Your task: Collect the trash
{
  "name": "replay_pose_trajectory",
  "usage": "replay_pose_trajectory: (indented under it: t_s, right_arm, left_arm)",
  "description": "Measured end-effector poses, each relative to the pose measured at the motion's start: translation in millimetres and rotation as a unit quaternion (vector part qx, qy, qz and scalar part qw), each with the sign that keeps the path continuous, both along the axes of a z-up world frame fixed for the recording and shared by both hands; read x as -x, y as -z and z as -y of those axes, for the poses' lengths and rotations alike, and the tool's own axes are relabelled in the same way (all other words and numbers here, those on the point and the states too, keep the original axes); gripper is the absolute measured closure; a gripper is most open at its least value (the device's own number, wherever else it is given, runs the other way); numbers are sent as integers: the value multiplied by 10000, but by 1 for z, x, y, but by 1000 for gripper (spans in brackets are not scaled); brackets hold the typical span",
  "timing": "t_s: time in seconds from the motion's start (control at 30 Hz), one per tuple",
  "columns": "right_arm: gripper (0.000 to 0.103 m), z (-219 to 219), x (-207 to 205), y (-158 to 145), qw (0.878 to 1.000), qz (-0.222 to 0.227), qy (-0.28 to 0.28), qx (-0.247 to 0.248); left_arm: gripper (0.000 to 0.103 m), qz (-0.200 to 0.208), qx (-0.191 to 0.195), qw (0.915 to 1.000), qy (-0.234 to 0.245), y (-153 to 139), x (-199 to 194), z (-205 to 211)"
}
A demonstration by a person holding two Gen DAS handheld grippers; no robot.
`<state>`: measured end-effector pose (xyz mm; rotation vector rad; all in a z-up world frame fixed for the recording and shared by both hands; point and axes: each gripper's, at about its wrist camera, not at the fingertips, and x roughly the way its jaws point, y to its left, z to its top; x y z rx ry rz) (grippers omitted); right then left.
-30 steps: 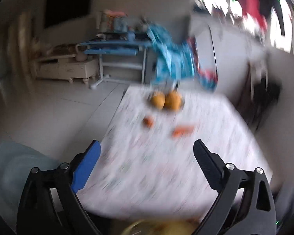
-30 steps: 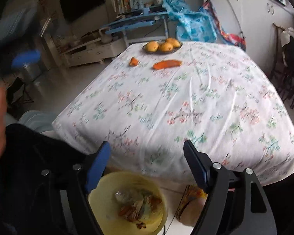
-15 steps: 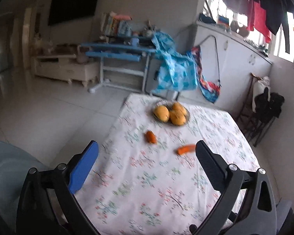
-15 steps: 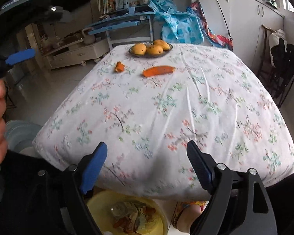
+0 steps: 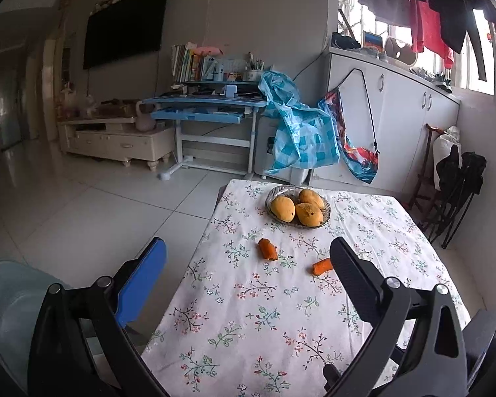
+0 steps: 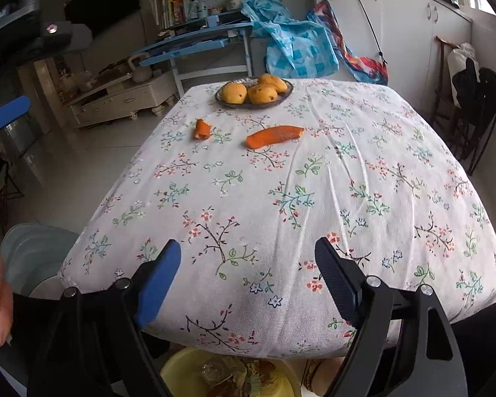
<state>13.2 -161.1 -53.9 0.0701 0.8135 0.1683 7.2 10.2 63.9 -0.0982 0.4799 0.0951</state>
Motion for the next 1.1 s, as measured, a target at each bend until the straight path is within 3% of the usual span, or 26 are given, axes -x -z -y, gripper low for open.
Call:
replay_pose_trajectory:
  t_s: [0.6, 0.7, 0.8, 0.87, 1.1]
  right_arm:
    - [23, 1, -6, 3, 9999, -58, 84, -54]
    - [23, 2, -10, 4, 9999, -69, 55, -90]
    - [23, 3, -14, 3, 9998, -23, -33, -189]
    - [23, 6, -16, 0, 9996, 30, -81, -252]
    - [22, 21, -24, -16, 9985, 323, -184, -405]
  left_arm:
    - [7, -280, -121, 9990, 323, 8, -6, 11]
    - [7, -531, 78, 9974, 484, 10, -12, 6]
    - [7, -962, 747, 9899, 724, 22, -22, -6]
    - [7, -1091, 972, 9864, 746, 29, -25, -10]
    - [7, -1544, 1005, 9805, 688, 56, -37, -5]
